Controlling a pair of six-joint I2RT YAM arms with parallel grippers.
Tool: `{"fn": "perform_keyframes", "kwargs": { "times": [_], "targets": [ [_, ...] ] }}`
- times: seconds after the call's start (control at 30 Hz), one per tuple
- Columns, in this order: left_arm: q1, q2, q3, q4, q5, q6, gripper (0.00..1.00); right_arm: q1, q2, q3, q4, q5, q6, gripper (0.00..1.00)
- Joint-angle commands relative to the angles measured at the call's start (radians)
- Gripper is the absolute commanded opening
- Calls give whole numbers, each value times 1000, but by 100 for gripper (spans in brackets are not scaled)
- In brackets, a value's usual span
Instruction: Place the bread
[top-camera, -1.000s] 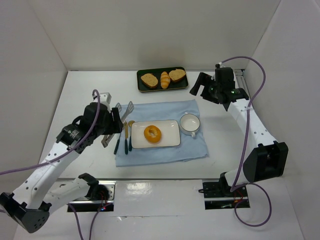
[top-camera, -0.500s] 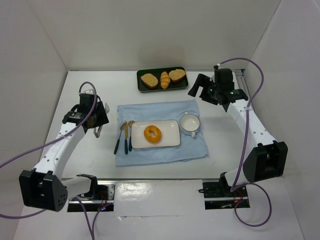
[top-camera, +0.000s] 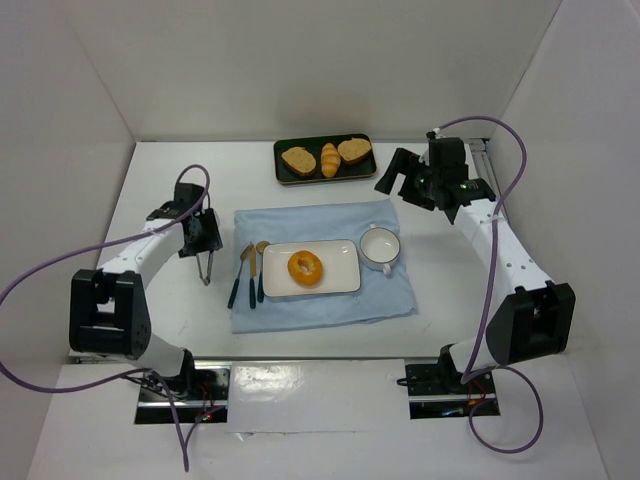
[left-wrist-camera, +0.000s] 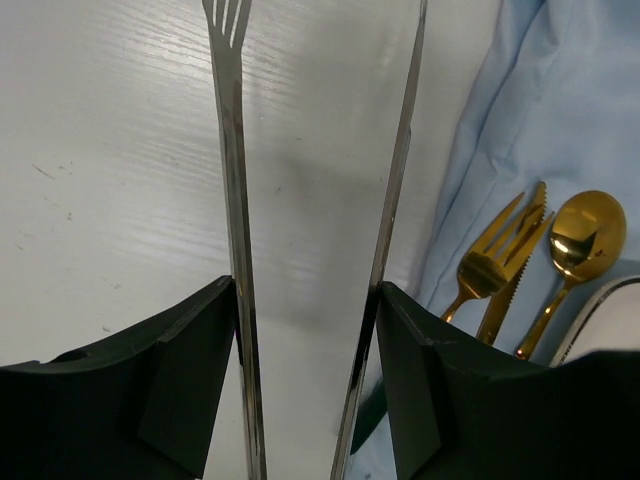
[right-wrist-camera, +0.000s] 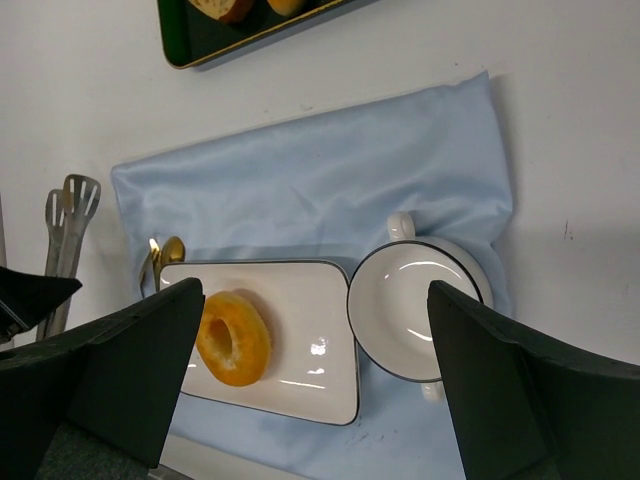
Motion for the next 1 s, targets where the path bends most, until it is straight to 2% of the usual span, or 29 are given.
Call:
{"fn": "perform_keyframes", "kwargs": {
  "times": [0.0, 0.67, 0.83, 0.97],
  "targets": [
    [24, 35, 24, 50, 14, 33, 68, 8, -23, 21, 44, -8, -3, 100],
    [35, 312, 124, 50, -17, 52, 68, 8, 16, 61, 35, -18, -12, 100],
    [35, 348, 154, 18, -29, 52, 85, -2, 25, 61, 35, -18, -12, 100],
    [35, 358, 173, -5, -63, 52, 91, -2, 34, 70, 44, -18, -12, 100]
  ]
}}
